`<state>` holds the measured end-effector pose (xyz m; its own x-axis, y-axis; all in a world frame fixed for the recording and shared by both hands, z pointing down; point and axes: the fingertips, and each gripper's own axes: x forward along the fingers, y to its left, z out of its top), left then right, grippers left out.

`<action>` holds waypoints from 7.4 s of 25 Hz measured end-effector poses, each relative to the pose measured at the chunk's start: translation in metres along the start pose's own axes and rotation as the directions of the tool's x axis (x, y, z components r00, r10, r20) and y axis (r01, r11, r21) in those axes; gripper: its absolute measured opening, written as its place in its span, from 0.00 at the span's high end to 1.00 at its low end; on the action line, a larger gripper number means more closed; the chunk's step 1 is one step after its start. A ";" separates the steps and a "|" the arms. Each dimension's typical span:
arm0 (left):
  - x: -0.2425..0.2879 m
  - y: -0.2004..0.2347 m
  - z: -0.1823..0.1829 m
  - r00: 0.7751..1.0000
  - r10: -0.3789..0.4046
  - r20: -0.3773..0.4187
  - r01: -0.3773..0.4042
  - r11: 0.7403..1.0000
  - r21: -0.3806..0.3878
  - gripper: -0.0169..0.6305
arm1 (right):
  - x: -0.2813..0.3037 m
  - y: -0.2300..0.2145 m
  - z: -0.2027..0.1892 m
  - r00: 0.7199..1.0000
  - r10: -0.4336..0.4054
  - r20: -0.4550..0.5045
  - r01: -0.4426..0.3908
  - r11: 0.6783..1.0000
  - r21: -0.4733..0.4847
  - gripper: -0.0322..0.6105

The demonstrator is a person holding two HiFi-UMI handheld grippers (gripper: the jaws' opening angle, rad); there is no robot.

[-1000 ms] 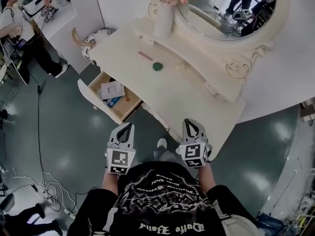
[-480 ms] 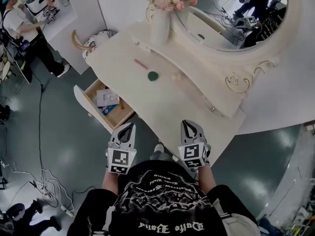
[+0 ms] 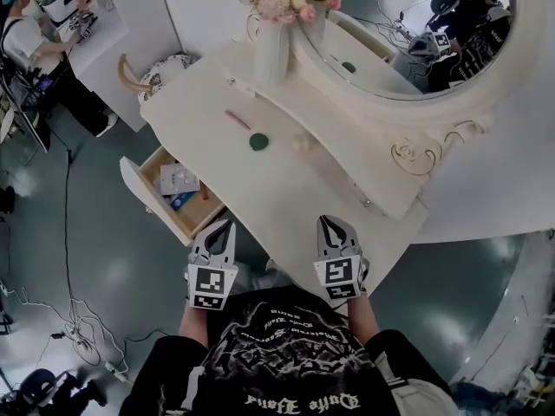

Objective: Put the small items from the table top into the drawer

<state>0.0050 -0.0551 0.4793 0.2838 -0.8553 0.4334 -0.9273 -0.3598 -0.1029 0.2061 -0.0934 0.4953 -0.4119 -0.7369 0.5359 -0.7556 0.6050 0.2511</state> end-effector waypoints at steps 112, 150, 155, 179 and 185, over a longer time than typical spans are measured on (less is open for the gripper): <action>0.083 0.176 -0.009 0.995 -0.015 -0.103 0.016 1.000 0.012 0.95 | 0.226 -0.064 0.029 0.962 -0.109 -0.252 0.196 0.915 0.352 0.54; 0.042 0.173 -0.020 0.997 0.057 -0.048 -0.061 0.994 -0.095 0.95 | 0.181 -0.001 0.074 0.989 -0.035 -0.146 0.069 0.969 0.236 0.58; 0.030 0.173 -0.023 0.996 0.082 -0.043 -0.087 0.990 -0.114 0.95 | 0.173 0.018 0.081 0.991 0.001 -0.132 0.027 0.978 0.208 0.58; -0.017 0.162 -0.048 0.963 0.256 -0.083 -0.268 0.944 -0.191 0.95 | 0.162 0.106 0.110 0.955 0.289 -0.064 -0.285 0.957 0.060 0.58; -0.029 0.185 -0.056 0.954 0.289 -0.083 -0.301 0.931 -0.208 0.95 | 0.172 0.138 0.119 0.937 0.341 -0.074 -0.341 0.940 0.013 0.58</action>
<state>-0.1888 -0.0763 0.4983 -0.0179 -0.8890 0.4575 -0.9992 -0.0001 -0.0394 -0.0297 -0.1726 0.5267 -0.6064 -0.4618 0.6473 -0.5762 0.8162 0.0425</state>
